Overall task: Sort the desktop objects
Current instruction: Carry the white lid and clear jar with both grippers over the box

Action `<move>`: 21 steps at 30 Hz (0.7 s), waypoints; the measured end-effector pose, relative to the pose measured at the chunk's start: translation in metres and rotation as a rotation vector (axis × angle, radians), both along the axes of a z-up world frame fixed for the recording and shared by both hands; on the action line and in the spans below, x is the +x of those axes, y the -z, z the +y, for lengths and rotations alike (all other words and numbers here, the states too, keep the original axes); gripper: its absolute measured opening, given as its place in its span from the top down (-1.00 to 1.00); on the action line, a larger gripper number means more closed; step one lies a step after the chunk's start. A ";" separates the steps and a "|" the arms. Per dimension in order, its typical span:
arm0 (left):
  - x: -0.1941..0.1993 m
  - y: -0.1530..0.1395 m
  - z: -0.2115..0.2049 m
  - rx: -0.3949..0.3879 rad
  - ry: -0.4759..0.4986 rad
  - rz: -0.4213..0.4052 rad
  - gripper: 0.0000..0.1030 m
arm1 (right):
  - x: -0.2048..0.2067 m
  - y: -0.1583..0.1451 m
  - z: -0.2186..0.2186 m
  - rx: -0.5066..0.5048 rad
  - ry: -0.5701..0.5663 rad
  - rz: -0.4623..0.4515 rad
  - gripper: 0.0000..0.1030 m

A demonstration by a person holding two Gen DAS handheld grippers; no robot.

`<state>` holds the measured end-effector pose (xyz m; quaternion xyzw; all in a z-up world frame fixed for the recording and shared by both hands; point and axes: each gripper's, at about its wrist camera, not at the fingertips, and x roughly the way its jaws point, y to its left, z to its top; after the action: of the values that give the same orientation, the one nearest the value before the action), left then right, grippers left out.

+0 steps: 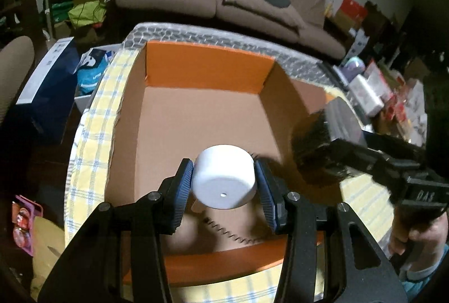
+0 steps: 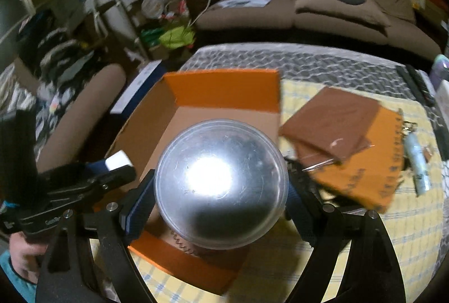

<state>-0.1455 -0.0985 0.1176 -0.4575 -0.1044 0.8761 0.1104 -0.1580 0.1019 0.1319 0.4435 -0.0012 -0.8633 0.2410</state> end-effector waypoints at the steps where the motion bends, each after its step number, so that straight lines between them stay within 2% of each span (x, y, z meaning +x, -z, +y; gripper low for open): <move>1: 0.001 0.001 0.001 -0.010 0.006 -0.006 0.17 | -0.001 0.006 -0.006 0.011 -0.012 -0.008 -0.69; 5: -0.001 0.005 0.000 -0.048 0.014 -0.016 0.17 | 0.000 0.028 -0.026 0.065 -0.055 -0.045 -0.69; 13: -0.005 0.014 -0.006 -0.075 0.009 -0.052 0.17 | 0.000 0.062 -0.050 0.178 -0.097 -0.083 -0.69; 21: -0.007 0.019 0.000 -0.129 0.032 -0.065 0.17 | 0.006 0.080 -0.065 0.372 -0.128 -0.041 -0.69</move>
<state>-0.1524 -0.0983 0.0985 -0.4935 -0.0440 0.8638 0.0912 -0.1524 0.0372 0.0517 0.4972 0.1817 -0.8222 0.2092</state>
